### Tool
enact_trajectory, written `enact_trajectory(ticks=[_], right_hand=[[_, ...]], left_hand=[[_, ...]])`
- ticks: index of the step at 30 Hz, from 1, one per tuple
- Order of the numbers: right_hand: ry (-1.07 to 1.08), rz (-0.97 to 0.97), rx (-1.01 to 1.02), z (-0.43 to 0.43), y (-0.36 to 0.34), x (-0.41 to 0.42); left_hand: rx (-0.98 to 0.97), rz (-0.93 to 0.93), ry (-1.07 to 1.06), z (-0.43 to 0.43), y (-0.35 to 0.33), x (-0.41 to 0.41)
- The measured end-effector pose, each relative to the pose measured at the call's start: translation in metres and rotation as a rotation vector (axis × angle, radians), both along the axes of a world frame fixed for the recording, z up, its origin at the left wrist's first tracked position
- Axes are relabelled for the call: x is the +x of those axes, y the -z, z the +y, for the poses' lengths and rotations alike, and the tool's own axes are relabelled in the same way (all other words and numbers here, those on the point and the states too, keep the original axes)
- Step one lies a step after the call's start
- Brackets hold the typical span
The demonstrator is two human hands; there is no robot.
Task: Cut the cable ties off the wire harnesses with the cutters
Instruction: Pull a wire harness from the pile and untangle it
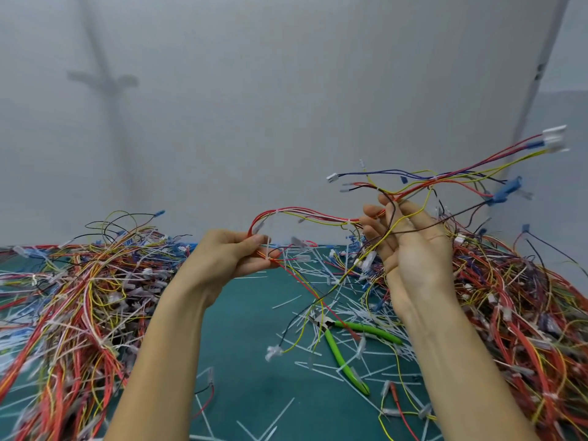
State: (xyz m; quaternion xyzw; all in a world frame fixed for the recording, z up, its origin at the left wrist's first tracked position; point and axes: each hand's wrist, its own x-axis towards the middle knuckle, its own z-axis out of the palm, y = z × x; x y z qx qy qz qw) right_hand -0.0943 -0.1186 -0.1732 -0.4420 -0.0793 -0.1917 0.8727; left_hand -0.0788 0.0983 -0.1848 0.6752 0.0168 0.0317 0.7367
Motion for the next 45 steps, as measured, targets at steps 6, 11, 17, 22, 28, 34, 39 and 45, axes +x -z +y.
enact_trajectory(ticks=[6, 11, 17, 22, 28, 34, 39, 45], right_hand=[[0.005, 0.028, -0.006, 0.0, -0.001, 0.0], [-0.002, 0.052, -0.025, 0.001, 0.0, -0.001], [0.027, 0.068, -0.087, -0.001, 0.0, 0.0], [0.075, 0.112, -0.262, -0.002, 0.006, 0.002], [0.103, 0.12, -0.568, 0.011, 0.017, 0.006], [0.144, 0.001, -0.958, 0.03, 0.023, 0.001], [0.191, -0.068, -1.173, 0.033, 0.028, -0.004], [0.212, 0.062, -1.345, 0.025, 0.027, 0.002]], left_hand=[[-0.075, -0.01, 0.031, -0.001, -0.005, -0.004], [-0.067, -0.025, 0.029, 0.001, -0.003, -0.001], [0.453, -0.026, -0.076, 0.011, 0.005, 0.003], [1.085, -0.011, -0.065, 0.009, 0.002, 0.004], [0.721, -0.435, -0.208, -0.024, -0.017, -0.009], [0.481, -0.609, -0.142, -0.045, -0.023, -0.017], [0.448, -0.524, -0.207, -0.044, -0.015, -0.006], [0.319, -0.382, -0.134, -0.034, -0.007, 0.001]])
